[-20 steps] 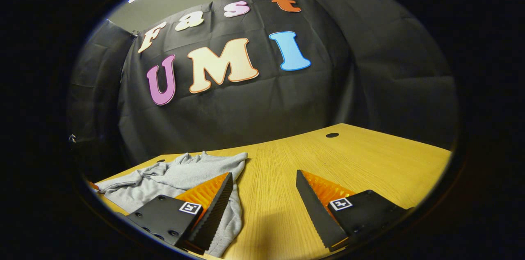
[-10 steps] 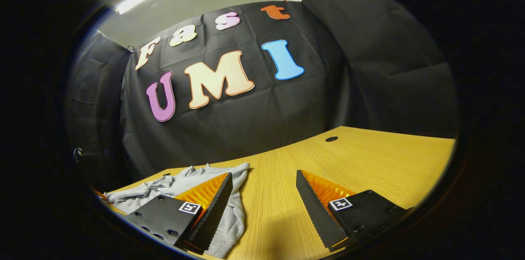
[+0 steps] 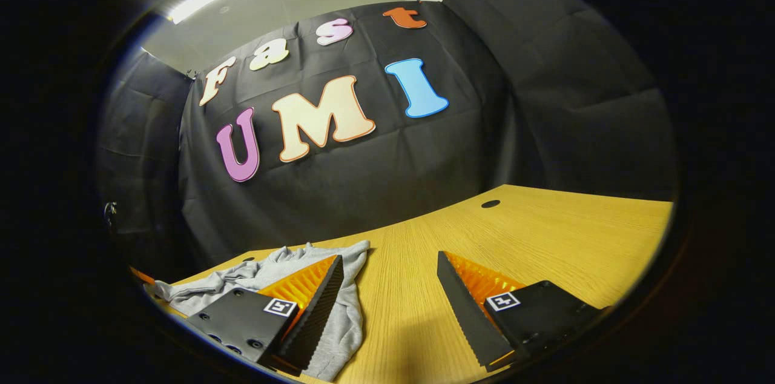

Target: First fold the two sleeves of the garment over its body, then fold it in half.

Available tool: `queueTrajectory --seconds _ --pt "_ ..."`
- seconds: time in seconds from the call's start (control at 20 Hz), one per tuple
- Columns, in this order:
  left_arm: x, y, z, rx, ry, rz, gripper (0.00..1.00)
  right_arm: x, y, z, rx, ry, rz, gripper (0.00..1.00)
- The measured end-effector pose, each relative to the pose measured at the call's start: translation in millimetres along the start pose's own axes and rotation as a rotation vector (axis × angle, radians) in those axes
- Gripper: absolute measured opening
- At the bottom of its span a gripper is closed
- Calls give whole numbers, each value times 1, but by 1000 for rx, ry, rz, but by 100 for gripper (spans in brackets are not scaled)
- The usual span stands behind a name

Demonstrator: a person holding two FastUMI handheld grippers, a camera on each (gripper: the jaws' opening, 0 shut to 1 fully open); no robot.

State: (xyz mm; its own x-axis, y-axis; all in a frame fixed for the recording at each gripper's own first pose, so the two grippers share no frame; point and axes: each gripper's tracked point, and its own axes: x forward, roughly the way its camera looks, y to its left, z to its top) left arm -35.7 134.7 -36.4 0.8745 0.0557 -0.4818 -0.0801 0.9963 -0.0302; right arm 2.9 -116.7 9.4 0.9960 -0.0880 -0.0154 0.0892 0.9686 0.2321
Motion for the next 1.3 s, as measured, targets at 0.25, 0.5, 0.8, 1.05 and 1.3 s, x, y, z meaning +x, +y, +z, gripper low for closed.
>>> queueTrajectory --seconds 0.25,0.5,0.8,1.05,1.3 --pt "16 -73 73 43 -133 -165 0 1 0 1 0 -1 0 97" --pt "42 -213 132 97 -219 -421 0 0 2 0 1 3 5 97" --pt "77 -350 149 113 -197 -606 0 3 5 -1 13 10 17 97" --pt "97 -435 130 167 -149 -675 0 4 5 -2 26 10 20 97" --pt "116 -489 96 222 -79 -678 0 4 0 0 71 13 21 97"
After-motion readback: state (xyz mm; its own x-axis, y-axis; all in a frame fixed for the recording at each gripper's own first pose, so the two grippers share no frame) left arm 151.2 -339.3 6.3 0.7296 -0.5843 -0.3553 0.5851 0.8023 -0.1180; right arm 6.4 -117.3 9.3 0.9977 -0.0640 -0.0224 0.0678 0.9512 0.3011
